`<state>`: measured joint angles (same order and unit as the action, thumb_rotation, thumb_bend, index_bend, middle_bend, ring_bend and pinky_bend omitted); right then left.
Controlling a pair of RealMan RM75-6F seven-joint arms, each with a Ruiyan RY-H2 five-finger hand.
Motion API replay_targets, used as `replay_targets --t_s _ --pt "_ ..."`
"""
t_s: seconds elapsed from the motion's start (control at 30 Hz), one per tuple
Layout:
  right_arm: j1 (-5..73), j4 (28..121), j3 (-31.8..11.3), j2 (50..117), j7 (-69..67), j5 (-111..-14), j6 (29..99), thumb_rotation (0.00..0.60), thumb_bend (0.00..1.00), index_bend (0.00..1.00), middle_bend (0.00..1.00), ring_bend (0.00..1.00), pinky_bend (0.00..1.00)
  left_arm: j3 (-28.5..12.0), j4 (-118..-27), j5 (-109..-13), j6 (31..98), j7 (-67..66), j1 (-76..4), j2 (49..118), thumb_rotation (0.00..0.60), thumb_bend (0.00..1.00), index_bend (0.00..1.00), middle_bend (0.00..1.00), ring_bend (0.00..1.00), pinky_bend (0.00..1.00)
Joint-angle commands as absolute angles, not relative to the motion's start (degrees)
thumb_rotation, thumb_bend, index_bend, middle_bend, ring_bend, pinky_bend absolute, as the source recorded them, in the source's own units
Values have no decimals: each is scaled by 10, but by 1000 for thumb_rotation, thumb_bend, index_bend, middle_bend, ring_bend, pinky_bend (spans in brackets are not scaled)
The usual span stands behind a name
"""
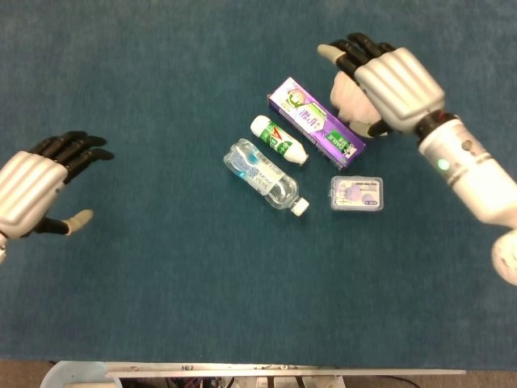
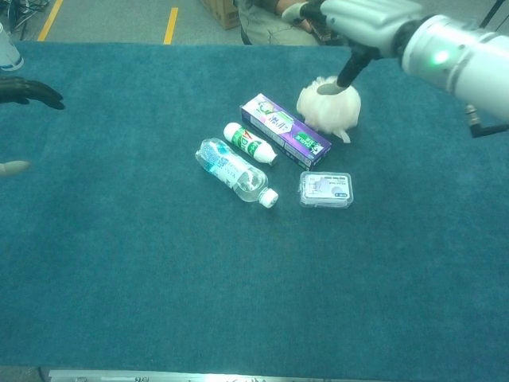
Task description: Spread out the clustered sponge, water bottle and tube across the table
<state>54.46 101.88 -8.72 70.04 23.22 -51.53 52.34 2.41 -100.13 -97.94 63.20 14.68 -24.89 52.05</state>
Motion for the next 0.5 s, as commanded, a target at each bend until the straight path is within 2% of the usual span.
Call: replay_targets --t_s 0.03,0.5 --pt "520 1050 -88 665 209 -548 539 600 174 19 145 75 254 26 -995 -990 624 152 -260 532 600 271 171 130 79 168" --pt "452 1125 -92 552 141 -625 575 600 174 19 154 75 254 17 -981 -1032 576 155 -336 599 600 271 171 127 79 168"
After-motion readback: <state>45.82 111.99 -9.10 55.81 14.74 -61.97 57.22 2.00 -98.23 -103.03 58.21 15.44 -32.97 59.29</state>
